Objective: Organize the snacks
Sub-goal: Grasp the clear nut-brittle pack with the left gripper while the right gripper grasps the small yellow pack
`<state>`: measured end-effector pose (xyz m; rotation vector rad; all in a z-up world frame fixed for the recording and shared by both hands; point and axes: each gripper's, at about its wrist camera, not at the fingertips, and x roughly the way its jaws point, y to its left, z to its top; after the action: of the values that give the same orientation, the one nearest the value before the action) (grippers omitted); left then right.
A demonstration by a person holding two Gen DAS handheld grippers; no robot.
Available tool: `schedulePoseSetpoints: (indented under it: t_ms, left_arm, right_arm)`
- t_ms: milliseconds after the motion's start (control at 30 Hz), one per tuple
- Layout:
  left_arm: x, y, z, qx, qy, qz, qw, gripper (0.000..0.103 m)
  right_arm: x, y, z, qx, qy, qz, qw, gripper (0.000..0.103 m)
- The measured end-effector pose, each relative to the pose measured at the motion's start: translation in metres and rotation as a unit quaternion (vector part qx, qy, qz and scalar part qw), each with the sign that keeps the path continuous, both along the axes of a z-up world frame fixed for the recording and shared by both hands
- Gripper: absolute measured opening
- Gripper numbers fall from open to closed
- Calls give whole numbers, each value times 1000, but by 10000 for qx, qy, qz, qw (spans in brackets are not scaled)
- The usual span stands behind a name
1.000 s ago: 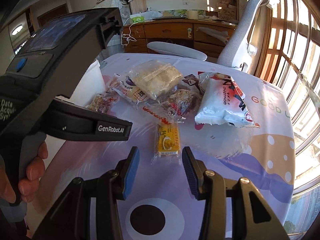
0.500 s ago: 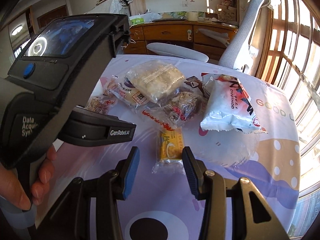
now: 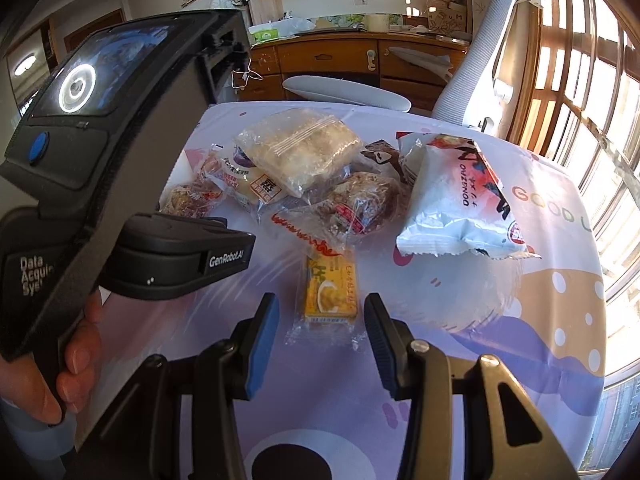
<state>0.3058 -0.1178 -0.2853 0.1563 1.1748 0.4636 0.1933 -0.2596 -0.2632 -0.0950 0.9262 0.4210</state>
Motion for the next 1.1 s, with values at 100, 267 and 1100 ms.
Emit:
schedulePoseSetpoints:
  t_ms: [100,267,1100]
  left_arm:
    - [1,2,-2,61,-15,-16,10000,52]
    - [1,8,-3,115,53,37,9999,44]
    - [-26,17,13,-372,414,-79,9984,36]
  right_arm:
    - [1,0,-2,-16,51,-35,10000,45]
    - [2,0,-1,21,120,10,9999,38]
    - [-26,-21,16,-148,717,-490,9961,31]
